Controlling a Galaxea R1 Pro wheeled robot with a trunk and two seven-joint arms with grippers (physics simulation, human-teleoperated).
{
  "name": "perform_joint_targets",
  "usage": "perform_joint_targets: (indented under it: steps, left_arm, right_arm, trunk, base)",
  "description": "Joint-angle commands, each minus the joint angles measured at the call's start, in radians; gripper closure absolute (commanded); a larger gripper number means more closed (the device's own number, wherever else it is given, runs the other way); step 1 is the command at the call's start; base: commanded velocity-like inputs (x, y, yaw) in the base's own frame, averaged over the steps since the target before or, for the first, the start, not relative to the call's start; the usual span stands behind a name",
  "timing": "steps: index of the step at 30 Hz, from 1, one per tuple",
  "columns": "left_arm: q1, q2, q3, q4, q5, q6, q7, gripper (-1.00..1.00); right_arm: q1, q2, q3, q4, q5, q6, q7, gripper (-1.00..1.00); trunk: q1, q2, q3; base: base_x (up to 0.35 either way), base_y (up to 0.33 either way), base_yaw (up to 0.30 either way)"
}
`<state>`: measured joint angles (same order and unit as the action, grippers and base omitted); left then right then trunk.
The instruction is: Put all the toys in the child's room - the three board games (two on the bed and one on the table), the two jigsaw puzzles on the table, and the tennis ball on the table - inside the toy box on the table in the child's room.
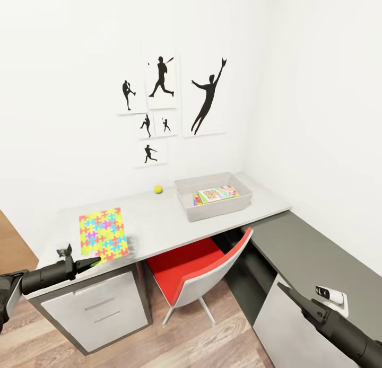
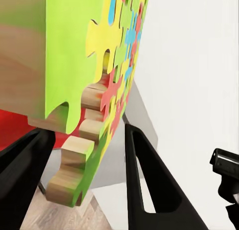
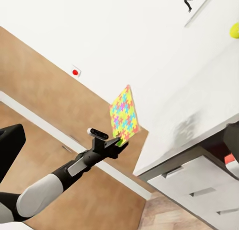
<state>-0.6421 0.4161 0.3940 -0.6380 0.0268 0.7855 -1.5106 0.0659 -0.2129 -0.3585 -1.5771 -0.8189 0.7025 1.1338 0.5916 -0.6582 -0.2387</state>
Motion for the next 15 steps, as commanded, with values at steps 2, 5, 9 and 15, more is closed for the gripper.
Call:
perform_joint_targets:
  steps: [2,5,9,15]
  left_arm:
    - [-0.001,0.002,0.0,0.0,-0.001,0.011,-0.009,1.0]
    - [-0.001,0.005,0.0,0.0,0.0,0.01,-0.011,1.0]
    - [-0.001,0.008,0.0,0.0,0.0,0.011,-0.012,1.0]
    - [-0.001,0.015,0.0,0.0,0.0,0.011,-0.017,1.0]
  right_arm:
    - [0.0,0.0,0.001,-0.001,-0.006,0.006,0.002,-1.0]
    - [0.0,0.0,0.001,-0.001,-0.007,0.006,0.004,-1.0]
    - [0.0,0.0,0.001,-0.001,-0.008,0.006,0.004,-1.0]
    - [0.0,0.0,0.001,-0.001,-0.008,0.007,0.006,-1.0]
  trunk:
    - [-0.007,0.013,0.005]
    - [-0.019,0.034,0.016]
    - [-0.034,0.062,0.031]
    - [-0.057,0.104,0.055]
  base:
    - [0.0,0.0,-0.007]
    - [0.0,0.0,-0.127]
    - [0.0,0.0,-0.212]
    - [0.0,0.0,-0.243]
